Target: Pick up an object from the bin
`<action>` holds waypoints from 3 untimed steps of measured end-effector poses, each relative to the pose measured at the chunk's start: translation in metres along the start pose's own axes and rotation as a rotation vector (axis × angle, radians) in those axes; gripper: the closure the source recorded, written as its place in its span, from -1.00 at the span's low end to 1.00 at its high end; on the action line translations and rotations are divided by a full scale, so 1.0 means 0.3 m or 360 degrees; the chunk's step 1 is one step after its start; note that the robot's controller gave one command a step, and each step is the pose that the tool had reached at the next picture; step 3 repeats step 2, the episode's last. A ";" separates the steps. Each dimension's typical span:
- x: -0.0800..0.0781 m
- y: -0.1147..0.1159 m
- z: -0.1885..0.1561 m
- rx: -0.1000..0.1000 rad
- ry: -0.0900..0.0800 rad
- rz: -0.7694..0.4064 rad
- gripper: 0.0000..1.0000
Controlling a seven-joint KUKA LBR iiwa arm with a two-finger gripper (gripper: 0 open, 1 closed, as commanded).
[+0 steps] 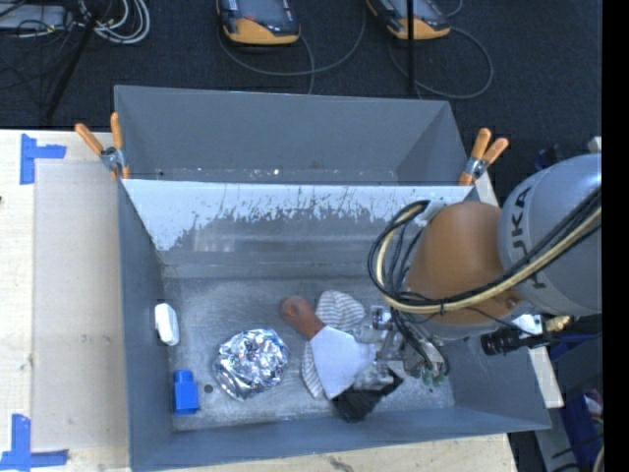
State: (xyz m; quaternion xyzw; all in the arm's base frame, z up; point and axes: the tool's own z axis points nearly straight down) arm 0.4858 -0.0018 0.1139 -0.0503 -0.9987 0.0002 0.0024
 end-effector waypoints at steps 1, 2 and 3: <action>0.016 0.037 -0.172 0.0000 0.0001 0.0001 1.00; 0.009 0.050 -0.290 -0.0002 -0.0009 0.0000 1.00; 0.009 0.050 -0.290 -0.0002 -0.0009 0.0000 1.00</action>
Offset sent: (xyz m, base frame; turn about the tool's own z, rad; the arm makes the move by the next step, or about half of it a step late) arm 0.0087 0.0108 0.0538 0.0047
